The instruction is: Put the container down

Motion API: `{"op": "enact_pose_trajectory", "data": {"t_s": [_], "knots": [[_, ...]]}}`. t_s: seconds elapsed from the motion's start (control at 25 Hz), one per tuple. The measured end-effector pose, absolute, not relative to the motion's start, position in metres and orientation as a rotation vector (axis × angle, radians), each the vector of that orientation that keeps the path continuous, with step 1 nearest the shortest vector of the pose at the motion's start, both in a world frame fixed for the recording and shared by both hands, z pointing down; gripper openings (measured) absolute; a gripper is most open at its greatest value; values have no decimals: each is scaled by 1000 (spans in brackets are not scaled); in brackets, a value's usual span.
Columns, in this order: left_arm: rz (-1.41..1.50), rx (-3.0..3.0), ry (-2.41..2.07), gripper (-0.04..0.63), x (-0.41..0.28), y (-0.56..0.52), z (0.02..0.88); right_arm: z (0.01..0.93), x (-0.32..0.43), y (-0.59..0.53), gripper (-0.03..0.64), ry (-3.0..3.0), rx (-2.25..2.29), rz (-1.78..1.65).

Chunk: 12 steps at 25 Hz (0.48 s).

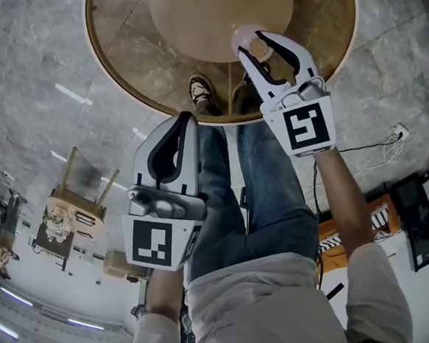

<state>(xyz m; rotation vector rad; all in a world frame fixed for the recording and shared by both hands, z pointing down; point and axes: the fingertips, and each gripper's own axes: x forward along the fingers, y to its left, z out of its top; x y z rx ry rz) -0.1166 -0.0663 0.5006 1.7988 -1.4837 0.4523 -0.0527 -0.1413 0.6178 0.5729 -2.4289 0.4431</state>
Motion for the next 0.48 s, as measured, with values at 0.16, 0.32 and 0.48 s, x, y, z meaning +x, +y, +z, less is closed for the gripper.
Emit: {"op": "enact_pose_trajectory", "data": {"t_s": [0.16,0.32,0.48], "knots": [[485,1808,-1483,18,-112,-63,502,624,-56,-145,147,-2432,580,432],[411,1786,-1494,18,-111,-64,501,631,-59,-150,147,-2425,585,420],[380,1781,-1501,18,-111,-65,503,635,-64,-154,147,-2432,593,391]]}}
